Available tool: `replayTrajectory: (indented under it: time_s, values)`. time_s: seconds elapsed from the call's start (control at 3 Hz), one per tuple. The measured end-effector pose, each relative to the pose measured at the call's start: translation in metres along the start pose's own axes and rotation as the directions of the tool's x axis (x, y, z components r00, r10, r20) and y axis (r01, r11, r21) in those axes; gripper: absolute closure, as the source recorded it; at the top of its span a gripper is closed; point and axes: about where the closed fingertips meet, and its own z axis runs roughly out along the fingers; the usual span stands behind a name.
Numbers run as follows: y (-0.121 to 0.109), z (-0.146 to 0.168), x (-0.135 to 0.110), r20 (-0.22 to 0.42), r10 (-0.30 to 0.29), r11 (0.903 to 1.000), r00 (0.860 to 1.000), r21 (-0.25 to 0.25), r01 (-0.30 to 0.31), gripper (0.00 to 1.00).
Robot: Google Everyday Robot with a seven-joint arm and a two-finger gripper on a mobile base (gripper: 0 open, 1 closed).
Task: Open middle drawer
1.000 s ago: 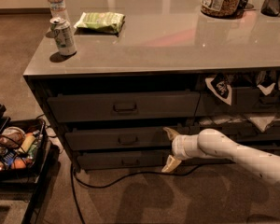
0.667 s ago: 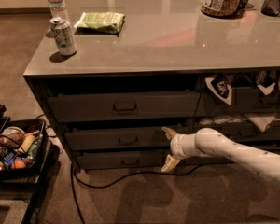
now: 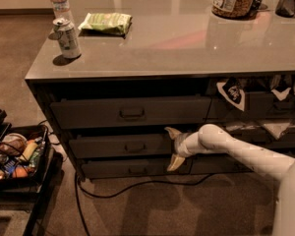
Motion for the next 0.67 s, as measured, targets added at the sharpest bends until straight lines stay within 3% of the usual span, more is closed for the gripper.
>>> replayTrajectory:
  time_s: [0.33, 0.67]
  values:
    - [-0.0255, 0.0168, 0.0087, 0.056, -0.01, 0.9969, 0.998, 0.078, 0.006, 0.0]
    - [-0.0257, 0.0172, 0.0087, 0.057, -0.011, 0.9969, 0.998, 0.079, 0.007, 0.0]
